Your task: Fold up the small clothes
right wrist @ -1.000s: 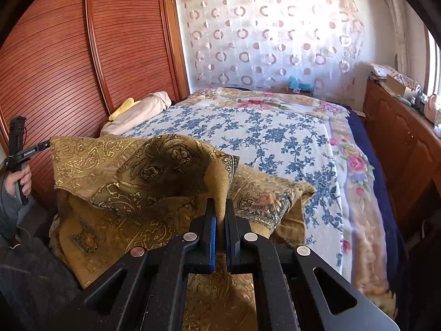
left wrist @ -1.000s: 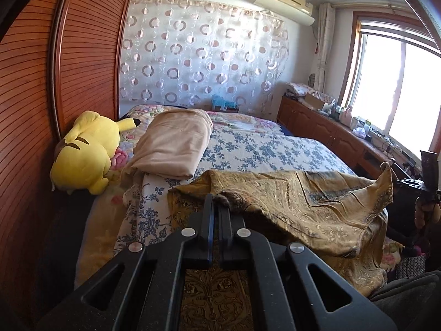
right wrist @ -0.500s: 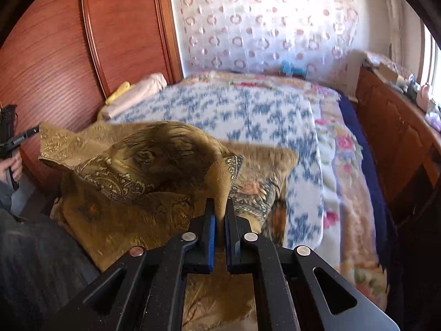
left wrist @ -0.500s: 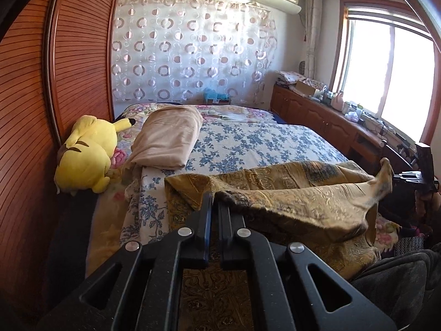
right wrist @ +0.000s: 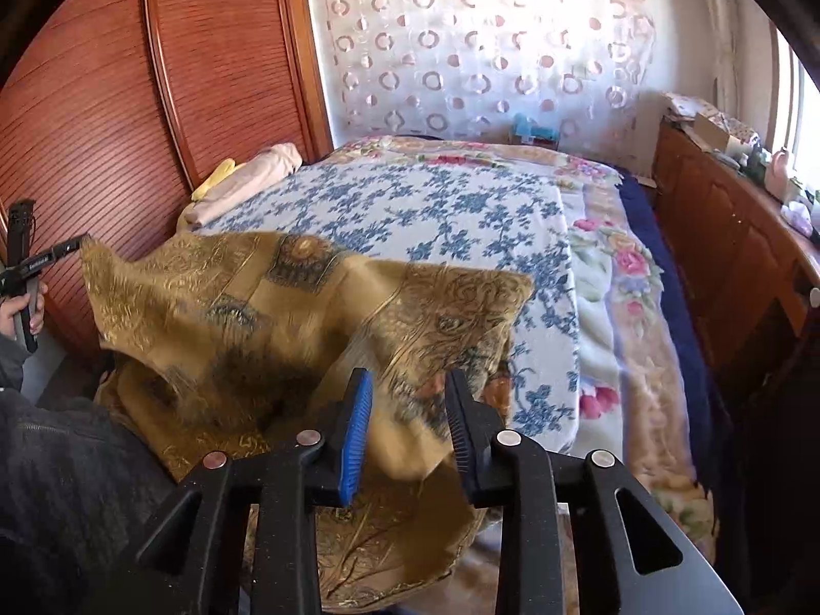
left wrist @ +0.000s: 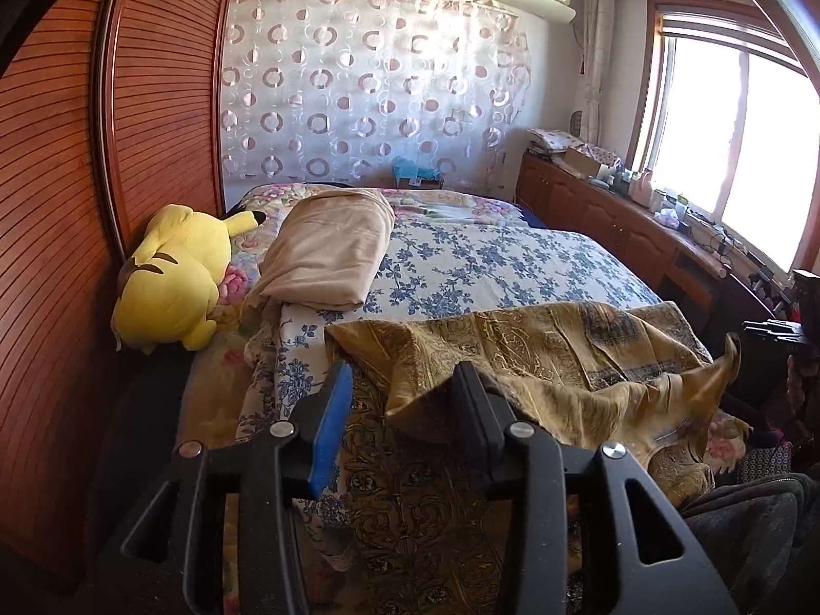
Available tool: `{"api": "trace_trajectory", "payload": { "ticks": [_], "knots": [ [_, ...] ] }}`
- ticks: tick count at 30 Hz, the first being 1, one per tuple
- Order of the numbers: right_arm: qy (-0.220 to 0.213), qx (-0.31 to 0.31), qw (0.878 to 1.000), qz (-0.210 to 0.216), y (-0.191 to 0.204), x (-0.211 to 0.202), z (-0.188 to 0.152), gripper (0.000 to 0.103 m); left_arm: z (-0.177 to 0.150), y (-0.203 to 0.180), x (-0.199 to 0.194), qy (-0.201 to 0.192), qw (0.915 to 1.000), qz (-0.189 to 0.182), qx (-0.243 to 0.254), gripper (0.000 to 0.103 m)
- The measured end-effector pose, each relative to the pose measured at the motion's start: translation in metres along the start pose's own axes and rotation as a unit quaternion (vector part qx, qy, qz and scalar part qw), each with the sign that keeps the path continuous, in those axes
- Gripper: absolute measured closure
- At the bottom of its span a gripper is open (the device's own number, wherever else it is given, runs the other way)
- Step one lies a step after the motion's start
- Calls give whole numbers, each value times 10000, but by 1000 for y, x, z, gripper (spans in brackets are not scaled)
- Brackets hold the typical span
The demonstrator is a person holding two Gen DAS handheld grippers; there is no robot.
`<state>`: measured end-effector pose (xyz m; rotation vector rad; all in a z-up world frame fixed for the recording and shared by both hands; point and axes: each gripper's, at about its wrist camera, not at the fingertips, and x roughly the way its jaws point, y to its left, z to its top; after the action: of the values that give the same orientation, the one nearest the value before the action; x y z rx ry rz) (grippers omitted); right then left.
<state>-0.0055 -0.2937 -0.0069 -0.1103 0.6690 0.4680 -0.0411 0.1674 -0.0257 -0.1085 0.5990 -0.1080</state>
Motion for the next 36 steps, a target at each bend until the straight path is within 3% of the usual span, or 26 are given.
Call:
{"api": "trace_trajectory", "payload": {
  "ticks": [1, 2, 5, 11, 16, 21, 26, 32, 33, 34, 35, 36],
  "knots": [
    [-31, 10, 10000, -35, -1, -1, 0, 65, 0, 0, 3, 50, 10000, 20, -11, 53],
    [-66, 29, 9999, -74, -2, -1, 1, 63, 0, 0, 6, 78, 10000, 19, -17, 40],
    [-170, 131, 9996, -183, -8, 1, 3, 59, 0, 0, 13, 122, 9999, -64, -33, 28],
    [-80, 243, 9989, -387, -14, 34, 10, 59, 5, 3, 17, 94, 9999, -27, -28, 26],
    [-73, 442, 9984, -351, -19, 80, 23, 54, 11, 19, 55, 388, 9991, -6, -171, 26],
    [115, 701, 9960, -543, -26, 129, 34, 54, 17, 33, 110, 815, 9962, -112, -286, 36],
    [283, 851, 9925, -837, -32, 151, 44, 54, 19, 50, 154, 1271, 9891, -179, -718, 46],
    [401, 916, 9906, -934, -35, 163, 46, 54, 12, 39, 176, 1571, 9867, 38, -409, 48],
    [458, 927, 9900, -957, -38, 169, 47, 54, 12, 35, 176, 1523, 9879, 161, -261, 55],
    [510, 939, 9895, -971, -40, 175, 46, 52, 12, 32, 176, 1518, 9880, 269, -134, 76],
    [466, 924, 9897, -987, -40, 176, 45, 50, 12, 28, 174, 1492, 9881, 374, -11, 87],
    [458, 937, 9892, -1027, -39, 176, 45, 49, 14, 28, 171, 1420, 9890, 419, 32, 88]
  ]
}}
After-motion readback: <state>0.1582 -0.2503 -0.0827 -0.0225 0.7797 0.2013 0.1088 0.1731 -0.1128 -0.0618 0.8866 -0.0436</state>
